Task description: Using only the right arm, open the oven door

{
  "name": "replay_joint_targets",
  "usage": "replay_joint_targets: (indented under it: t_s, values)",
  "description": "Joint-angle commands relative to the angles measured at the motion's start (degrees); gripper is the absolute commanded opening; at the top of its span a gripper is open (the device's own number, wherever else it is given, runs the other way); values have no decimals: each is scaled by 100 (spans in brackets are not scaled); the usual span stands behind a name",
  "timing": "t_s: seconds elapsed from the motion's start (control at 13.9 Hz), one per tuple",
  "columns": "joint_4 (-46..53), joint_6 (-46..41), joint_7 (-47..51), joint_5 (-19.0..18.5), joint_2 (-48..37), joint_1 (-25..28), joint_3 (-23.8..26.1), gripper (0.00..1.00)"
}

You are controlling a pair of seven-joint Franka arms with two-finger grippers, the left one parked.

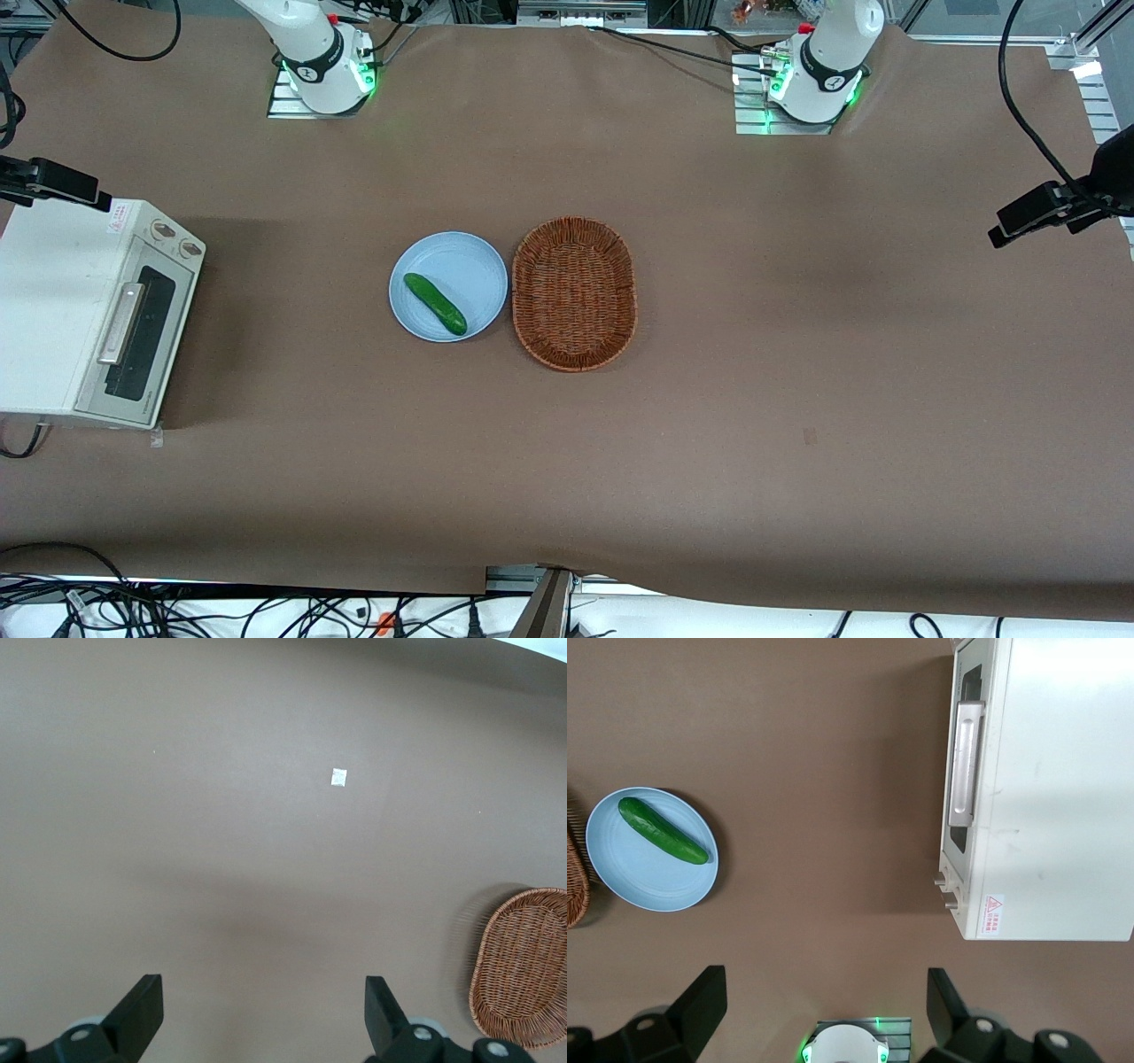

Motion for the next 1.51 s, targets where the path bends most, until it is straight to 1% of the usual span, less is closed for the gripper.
replay_joint_targets:
  t_s: [0.0,0.14,0.29,0.72,0.86,0.93,1.01,1.08,1.15,1.29,1.37,1.44]
  values:
    - [-80,-102,-117,-100,-14,-45,105,100]
    - [-80,-103,-607,-205,161,-36,123,100]
    - [-80,-103,-986,-223,303,-36,123,100]
    - [-300,64,-926,-223,768,-1,123,100]
    - [-335,213,-908,-223,944,-1,123,100]
    - [-439,362,-908,-214,979,-1,123,98]
    - [-615,555,-900,-214,980,-1,123,92]
    - [-808,774,-900,-223,971,-1,123,82]
    - [-966,933,-900,-223,971,-1,123,69]
    - [-1248,1223,-908,-232,980,16,123,37]
    - [-1388,1390,-908,-319,980,34,123,25]
    - [-1494,1531,-908,-520,980,78,131,17]
